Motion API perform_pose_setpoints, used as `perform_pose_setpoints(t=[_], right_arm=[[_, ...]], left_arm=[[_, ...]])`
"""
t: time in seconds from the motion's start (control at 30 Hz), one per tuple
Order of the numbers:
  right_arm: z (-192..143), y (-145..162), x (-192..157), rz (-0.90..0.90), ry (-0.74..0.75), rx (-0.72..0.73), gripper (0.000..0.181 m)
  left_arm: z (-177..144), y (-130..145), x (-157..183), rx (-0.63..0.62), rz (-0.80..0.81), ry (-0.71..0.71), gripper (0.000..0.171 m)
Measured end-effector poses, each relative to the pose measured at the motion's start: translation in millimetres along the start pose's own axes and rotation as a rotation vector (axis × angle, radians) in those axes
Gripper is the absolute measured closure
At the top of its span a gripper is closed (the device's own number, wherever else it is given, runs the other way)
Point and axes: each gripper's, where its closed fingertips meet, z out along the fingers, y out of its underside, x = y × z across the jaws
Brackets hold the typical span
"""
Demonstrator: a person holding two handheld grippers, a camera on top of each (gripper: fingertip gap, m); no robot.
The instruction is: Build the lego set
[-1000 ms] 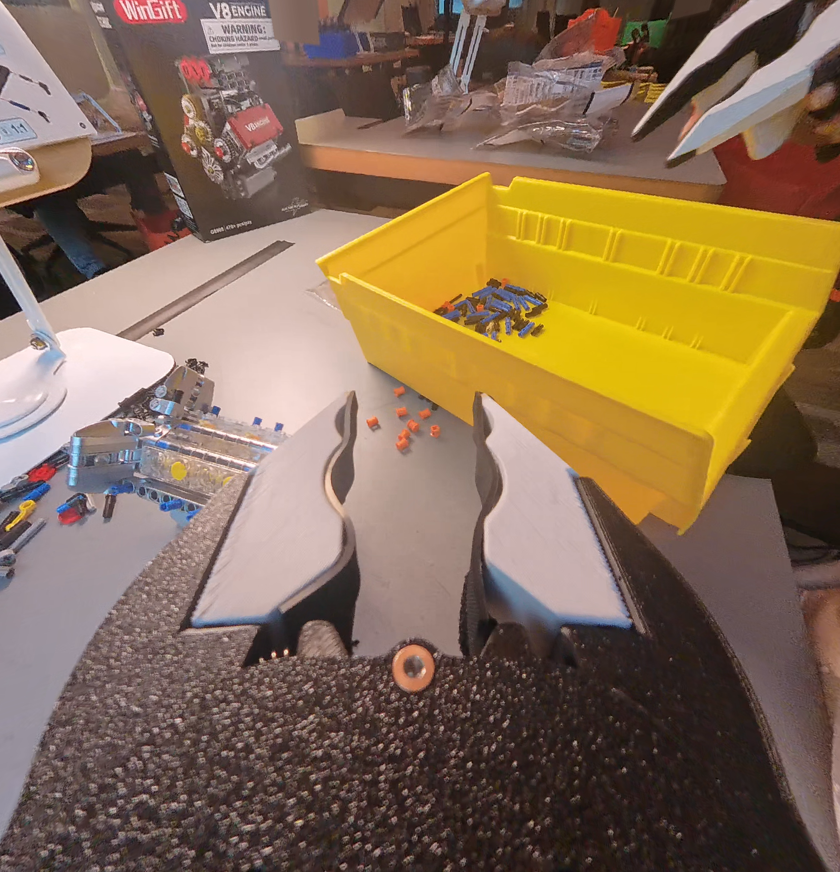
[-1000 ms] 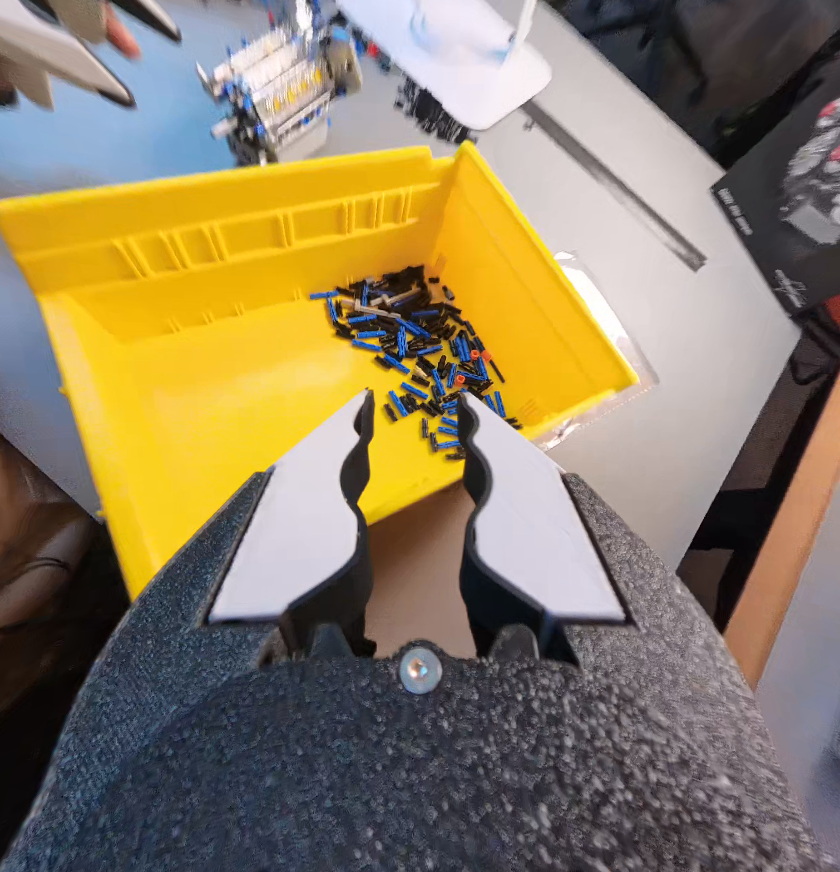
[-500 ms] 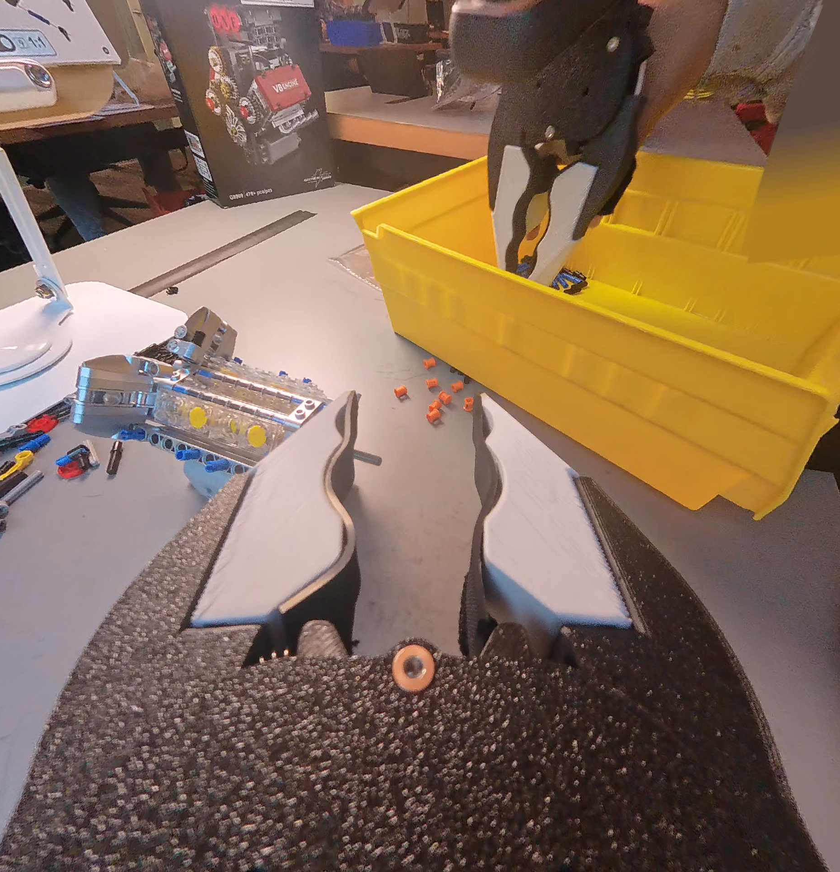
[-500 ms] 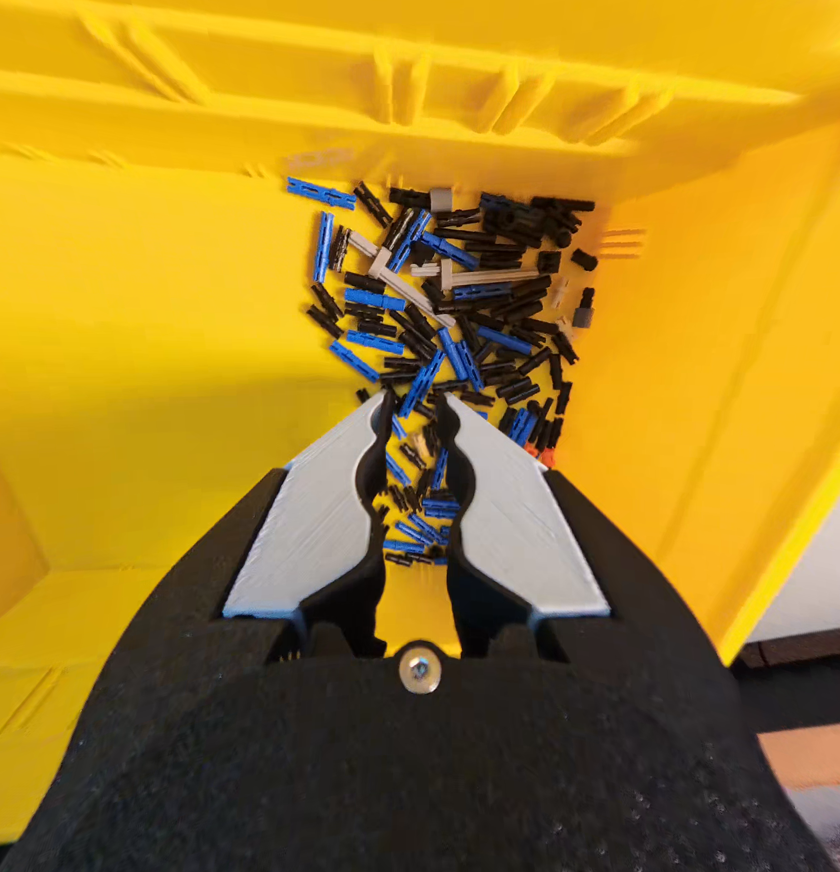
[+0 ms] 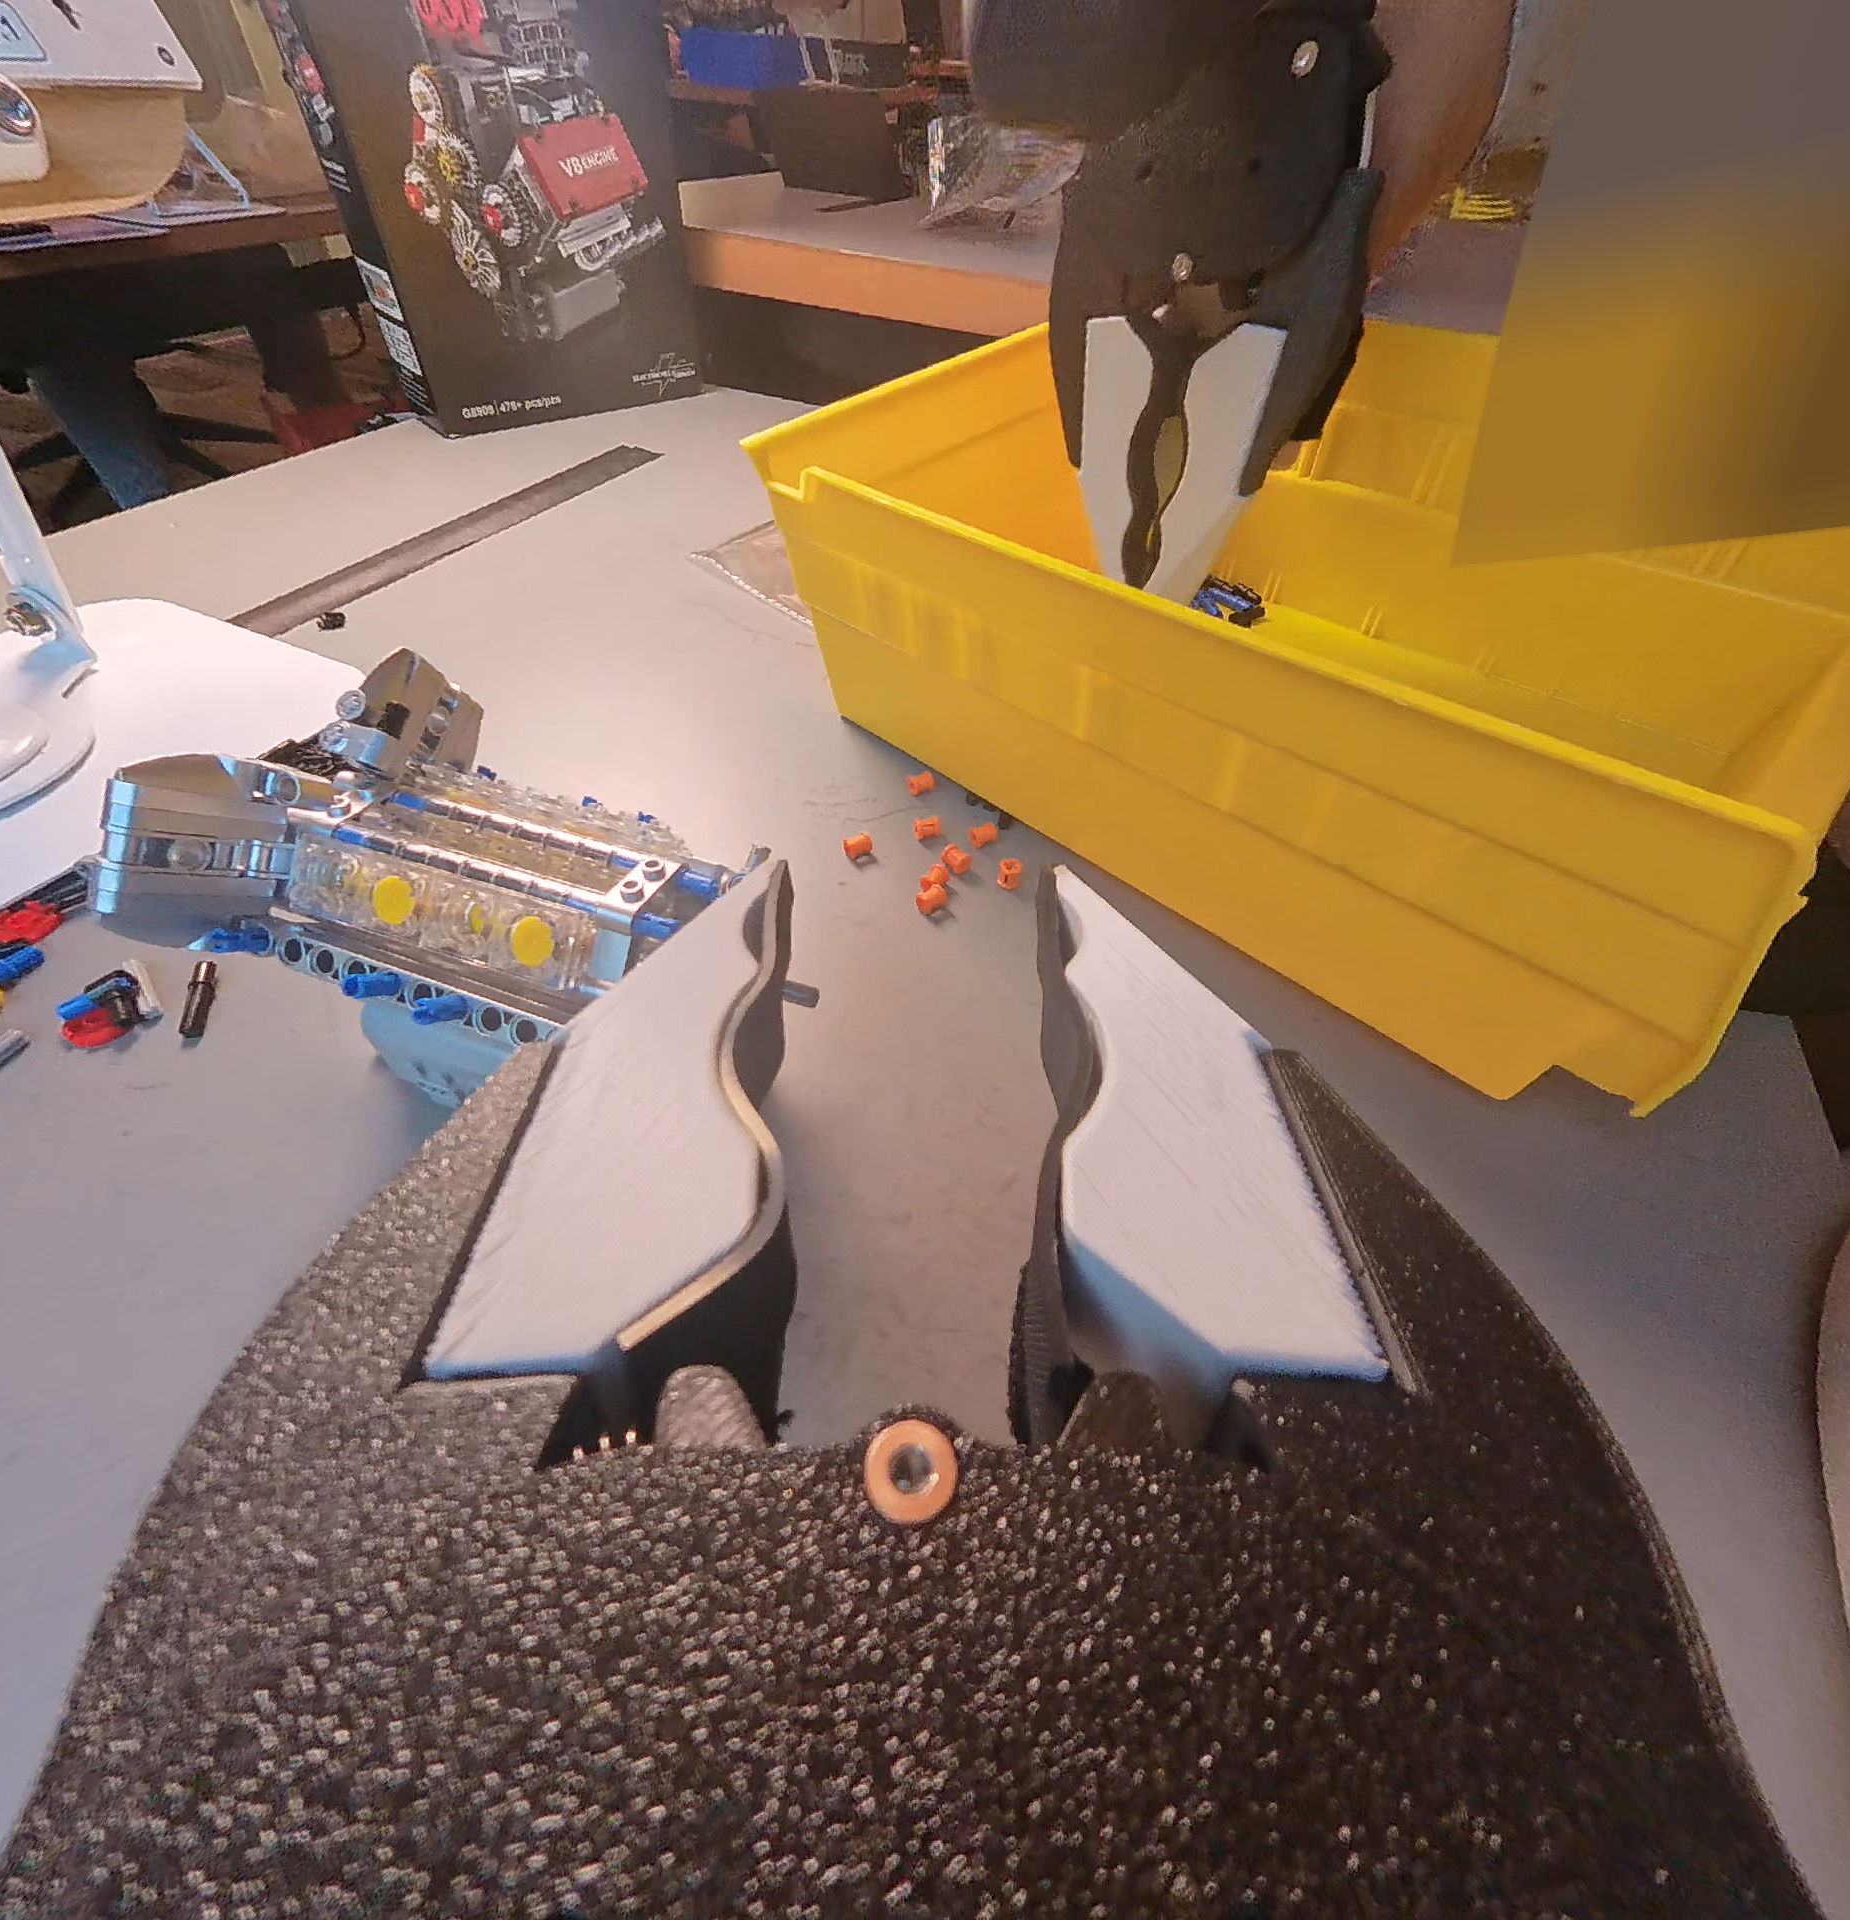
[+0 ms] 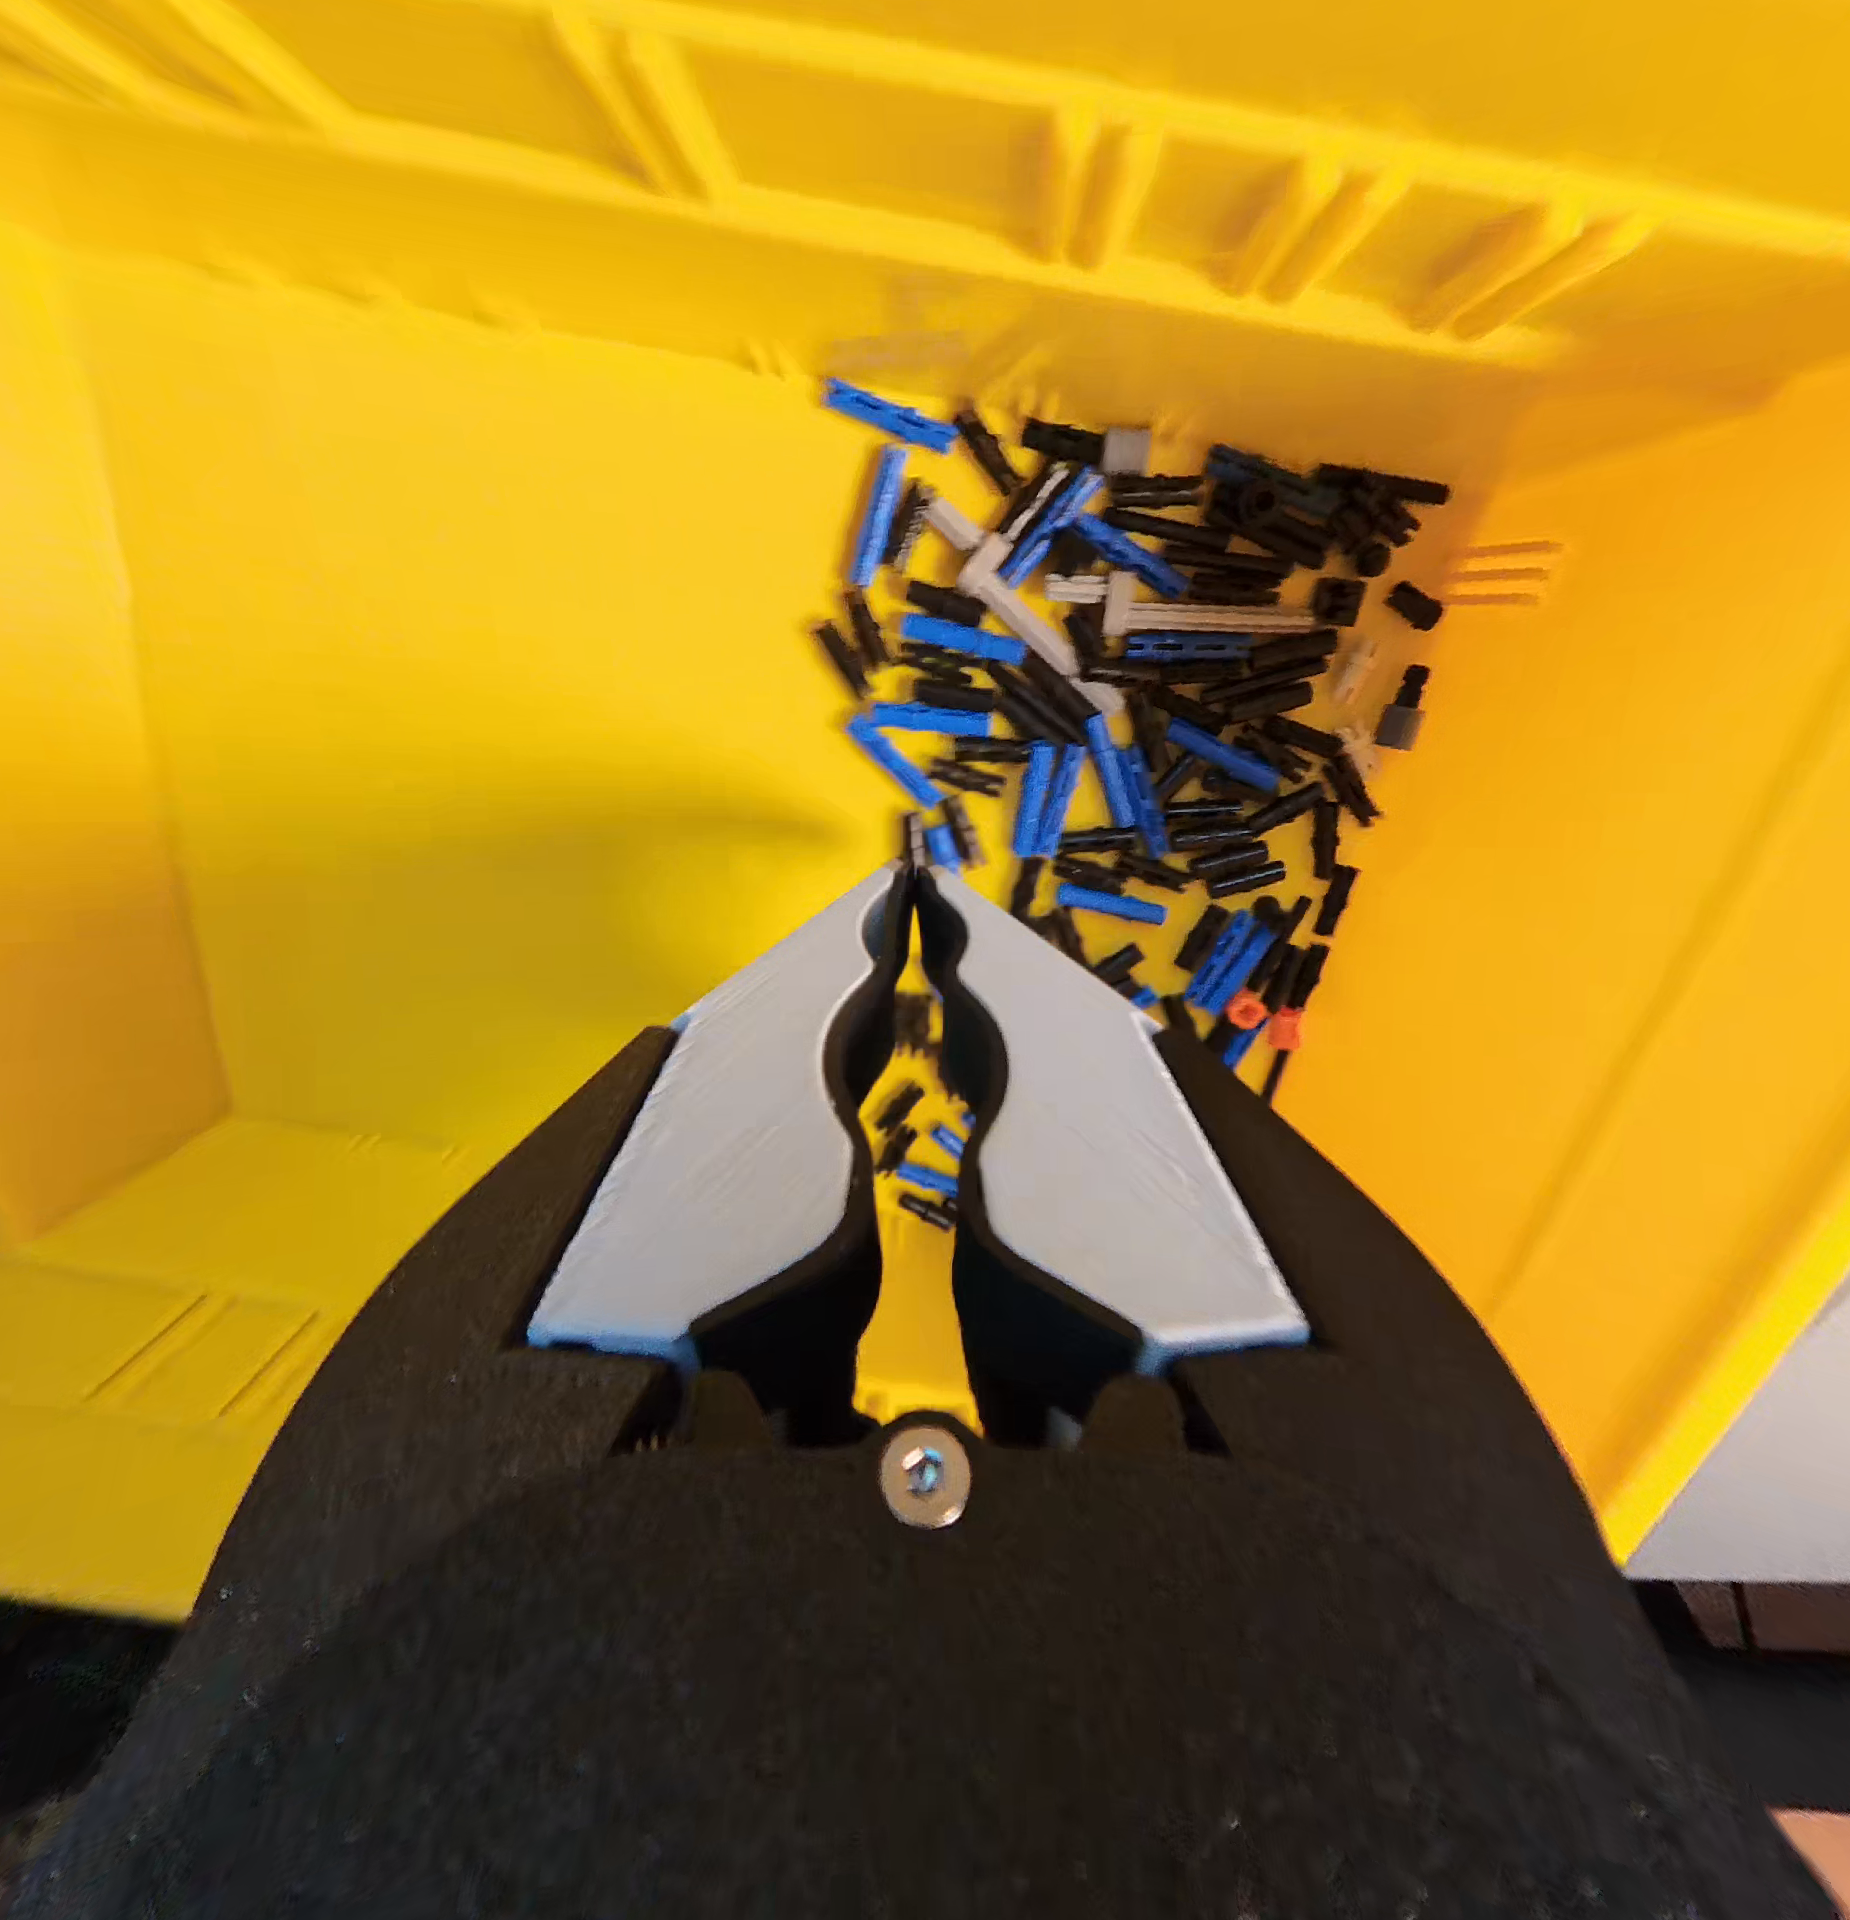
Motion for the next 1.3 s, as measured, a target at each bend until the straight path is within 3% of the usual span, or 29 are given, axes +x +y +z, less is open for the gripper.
perform_pose_setpoints(t=[0.17,0.37,0.57,0.9,1.0,1.3], right_arm=[[-7.7,11.2,-31.1,-0.092,-0.059,-0.020,0.181],[-6.0,8.8,1.4,-0.014,0.061,0.010,0.169],[5.8,-4.9,21.8,0.037,0.070,0.025,0.169],[19.9,0.0,22.5,0.022,0.058,-0.029,0.173],[15.6,-3.5,20.2,0.009,0.052,-0.004,0.181],[-6.2,18.0,-0.8,-0.067,0.040,-0.054,0.181]], left_arm=[[1.5,2.0,1.8,-0.008,-0.001,0.008,0.126],[2.2,1.7,6.3,-0.011,0.011,0.014,0.126],[1.3,0.5,5.8,-0.008,0.015,0.004,0.126],[3.3,5.4,4.8,-0.021,-0.004,0.015,0.126],[3.7,5.6,5.2,-0.022,-0.003,0.016,0.126],[4.6,5.9,6.0,-0.024,-0.003,0.019,0.126]])
